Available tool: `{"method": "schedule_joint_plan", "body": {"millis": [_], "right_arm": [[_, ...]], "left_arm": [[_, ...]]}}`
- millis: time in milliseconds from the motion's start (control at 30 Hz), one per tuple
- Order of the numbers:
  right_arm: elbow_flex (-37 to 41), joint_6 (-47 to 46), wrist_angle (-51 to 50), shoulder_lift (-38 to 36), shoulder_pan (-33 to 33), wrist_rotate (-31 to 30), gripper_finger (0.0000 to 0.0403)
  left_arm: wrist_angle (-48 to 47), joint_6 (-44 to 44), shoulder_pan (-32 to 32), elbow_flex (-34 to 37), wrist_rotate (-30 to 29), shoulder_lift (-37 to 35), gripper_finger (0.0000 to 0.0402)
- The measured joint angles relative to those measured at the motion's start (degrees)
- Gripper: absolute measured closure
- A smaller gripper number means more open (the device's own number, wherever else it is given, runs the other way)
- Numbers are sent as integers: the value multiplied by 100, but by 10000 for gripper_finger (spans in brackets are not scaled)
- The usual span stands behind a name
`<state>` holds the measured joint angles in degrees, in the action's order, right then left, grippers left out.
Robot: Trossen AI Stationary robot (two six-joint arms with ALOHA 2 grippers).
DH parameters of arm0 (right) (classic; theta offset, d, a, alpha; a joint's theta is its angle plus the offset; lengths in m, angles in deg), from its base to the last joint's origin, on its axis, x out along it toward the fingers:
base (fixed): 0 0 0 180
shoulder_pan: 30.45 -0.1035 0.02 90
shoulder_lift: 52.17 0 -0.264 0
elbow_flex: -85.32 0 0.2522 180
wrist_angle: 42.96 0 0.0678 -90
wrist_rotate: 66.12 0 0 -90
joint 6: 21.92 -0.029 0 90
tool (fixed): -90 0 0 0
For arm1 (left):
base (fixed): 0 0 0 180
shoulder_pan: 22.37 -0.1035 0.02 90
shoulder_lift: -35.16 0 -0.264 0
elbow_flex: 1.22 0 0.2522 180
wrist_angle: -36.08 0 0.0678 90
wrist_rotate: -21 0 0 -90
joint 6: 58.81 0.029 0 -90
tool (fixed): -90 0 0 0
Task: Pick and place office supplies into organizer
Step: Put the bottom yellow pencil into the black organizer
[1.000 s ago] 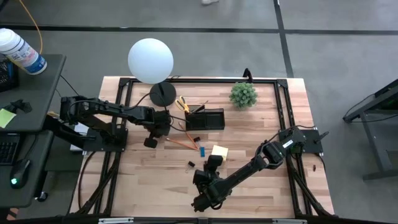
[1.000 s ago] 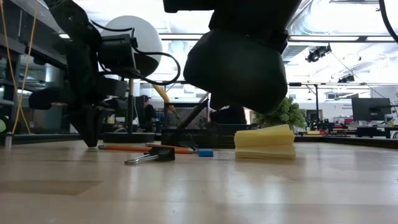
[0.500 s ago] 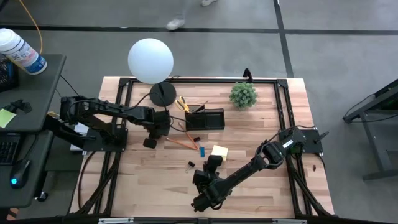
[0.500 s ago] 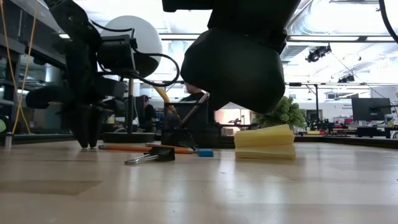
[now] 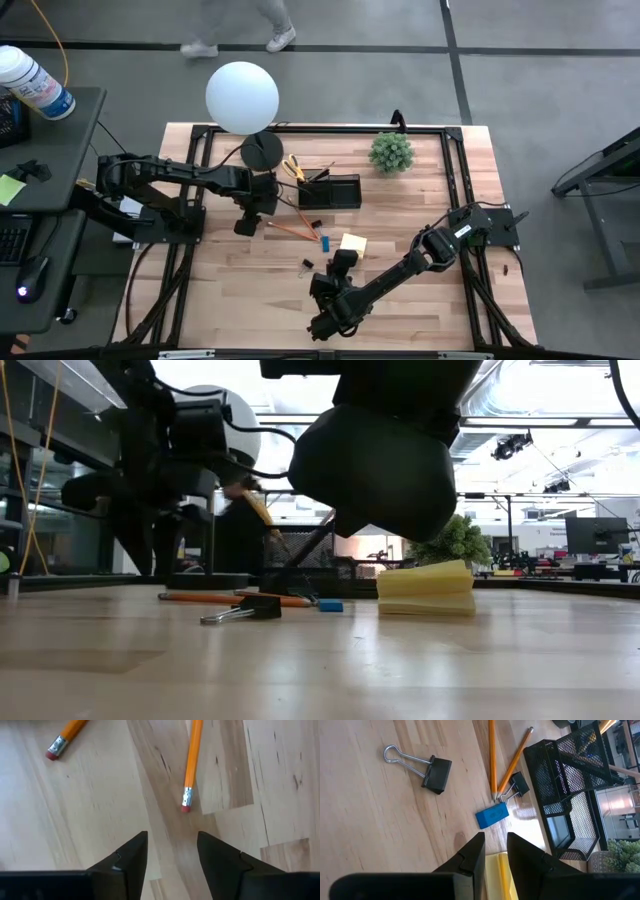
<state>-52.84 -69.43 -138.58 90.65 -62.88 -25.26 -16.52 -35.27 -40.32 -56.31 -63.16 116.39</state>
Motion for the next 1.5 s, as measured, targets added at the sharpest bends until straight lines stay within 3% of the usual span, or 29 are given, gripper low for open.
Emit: {"method": "schedule_joint_plan", "body": {"millis": [267, 467, 1133, 1500], "right_arm": [[0, 2, 30, 0, 0, -2, 325], [4, 2, 70, 0, 0, -8, 325], [4, 4, 96, 0, 0, -24, 325], [4, 4, 141, 0, 0, -24, 325]], "left_arm": [[-16, 20, 351, -33, -80, 106, 268], [-8, 14, 652, -30, -540, 379, 268], [218, 18, 643, -38, -654, 705, 266], [-106, -17, 649, -488, -645, 723, 266]]}}
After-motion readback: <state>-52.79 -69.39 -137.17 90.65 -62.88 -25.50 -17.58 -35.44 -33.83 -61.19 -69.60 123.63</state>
